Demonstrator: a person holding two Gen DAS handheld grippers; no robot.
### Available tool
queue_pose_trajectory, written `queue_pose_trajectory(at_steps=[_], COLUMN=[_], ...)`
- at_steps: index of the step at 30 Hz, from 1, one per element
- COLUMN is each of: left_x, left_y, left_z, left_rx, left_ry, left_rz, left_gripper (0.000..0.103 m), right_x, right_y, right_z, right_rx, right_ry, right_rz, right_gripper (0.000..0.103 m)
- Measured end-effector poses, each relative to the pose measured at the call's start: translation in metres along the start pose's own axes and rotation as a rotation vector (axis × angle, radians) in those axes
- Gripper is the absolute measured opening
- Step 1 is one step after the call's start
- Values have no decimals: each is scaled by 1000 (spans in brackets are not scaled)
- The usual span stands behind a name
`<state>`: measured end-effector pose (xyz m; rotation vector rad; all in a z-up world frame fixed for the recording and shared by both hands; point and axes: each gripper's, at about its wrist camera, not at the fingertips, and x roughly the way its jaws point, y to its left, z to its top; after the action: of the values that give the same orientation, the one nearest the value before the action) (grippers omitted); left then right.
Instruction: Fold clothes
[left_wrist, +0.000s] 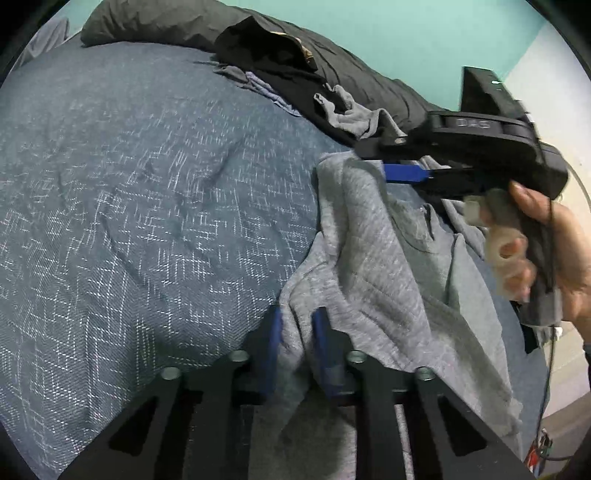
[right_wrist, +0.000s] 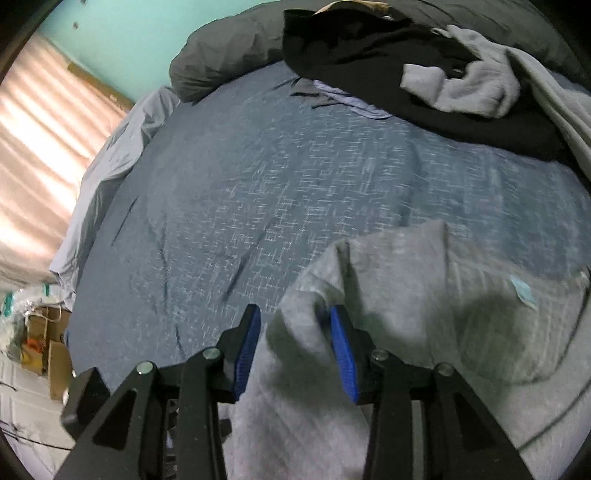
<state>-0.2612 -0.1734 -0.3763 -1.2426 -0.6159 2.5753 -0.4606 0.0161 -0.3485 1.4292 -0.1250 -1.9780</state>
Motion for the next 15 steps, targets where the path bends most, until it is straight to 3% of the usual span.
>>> queue_pose_trajectory(at_steps=[3, 7, 11, 15], left_x=[-3, -14, -26, -22], left_y=[1, 8, 17, 31], left_z=[-1, 1, 3, -1], left_rx=[-11, -59, -123, -212], left_ry=[-9, -56, -101, -93], left_rz=[-8, -10, -22, -59], left_gripper=[10, 9, 9, 9], right_x=[3, -5, -23, -10], right_y=[-1, -1, -5, -7], right_z=[3, 7, 19, 22], right_rx=[3, -10, -9, -19], right_ry=[-16, -71, -185, -169], right_rz=[33, 32, 32, -7], right_gripper=[7, 5, 5, 5])
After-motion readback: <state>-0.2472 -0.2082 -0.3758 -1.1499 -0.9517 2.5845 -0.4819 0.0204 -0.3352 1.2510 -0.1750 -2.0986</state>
